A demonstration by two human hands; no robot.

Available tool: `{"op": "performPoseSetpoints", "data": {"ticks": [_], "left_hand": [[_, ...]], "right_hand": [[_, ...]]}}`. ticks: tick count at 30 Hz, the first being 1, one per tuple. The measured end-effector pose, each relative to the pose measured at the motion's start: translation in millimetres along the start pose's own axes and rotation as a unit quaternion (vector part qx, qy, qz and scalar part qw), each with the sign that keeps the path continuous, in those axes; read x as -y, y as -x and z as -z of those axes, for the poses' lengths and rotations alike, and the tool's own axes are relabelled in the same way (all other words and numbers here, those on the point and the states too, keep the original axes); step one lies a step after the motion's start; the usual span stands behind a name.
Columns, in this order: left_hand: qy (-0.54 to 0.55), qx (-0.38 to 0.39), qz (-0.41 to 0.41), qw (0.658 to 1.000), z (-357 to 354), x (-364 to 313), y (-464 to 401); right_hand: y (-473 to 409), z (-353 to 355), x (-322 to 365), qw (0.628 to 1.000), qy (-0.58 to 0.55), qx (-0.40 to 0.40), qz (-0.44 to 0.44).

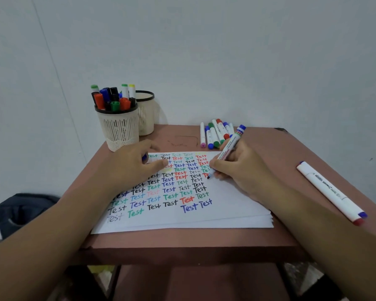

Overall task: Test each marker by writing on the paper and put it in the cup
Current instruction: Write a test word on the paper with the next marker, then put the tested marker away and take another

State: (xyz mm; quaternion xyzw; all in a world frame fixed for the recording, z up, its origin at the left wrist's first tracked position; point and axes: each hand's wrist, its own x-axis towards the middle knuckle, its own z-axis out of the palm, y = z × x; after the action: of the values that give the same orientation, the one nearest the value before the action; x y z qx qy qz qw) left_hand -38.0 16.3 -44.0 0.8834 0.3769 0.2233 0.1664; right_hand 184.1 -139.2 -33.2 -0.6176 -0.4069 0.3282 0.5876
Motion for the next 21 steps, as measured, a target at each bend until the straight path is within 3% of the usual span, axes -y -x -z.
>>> {"op": "performPoseSetpoints", "data": {"ticks": [21], "left_hand": [[0.013, 0.0, 0.002, 1.0, -1.4, 1.3, -1.5]], "right_hand": [[-1.6, 0.0, -0.3, 1.0, 0.006, 0.028, 0.005]]}}
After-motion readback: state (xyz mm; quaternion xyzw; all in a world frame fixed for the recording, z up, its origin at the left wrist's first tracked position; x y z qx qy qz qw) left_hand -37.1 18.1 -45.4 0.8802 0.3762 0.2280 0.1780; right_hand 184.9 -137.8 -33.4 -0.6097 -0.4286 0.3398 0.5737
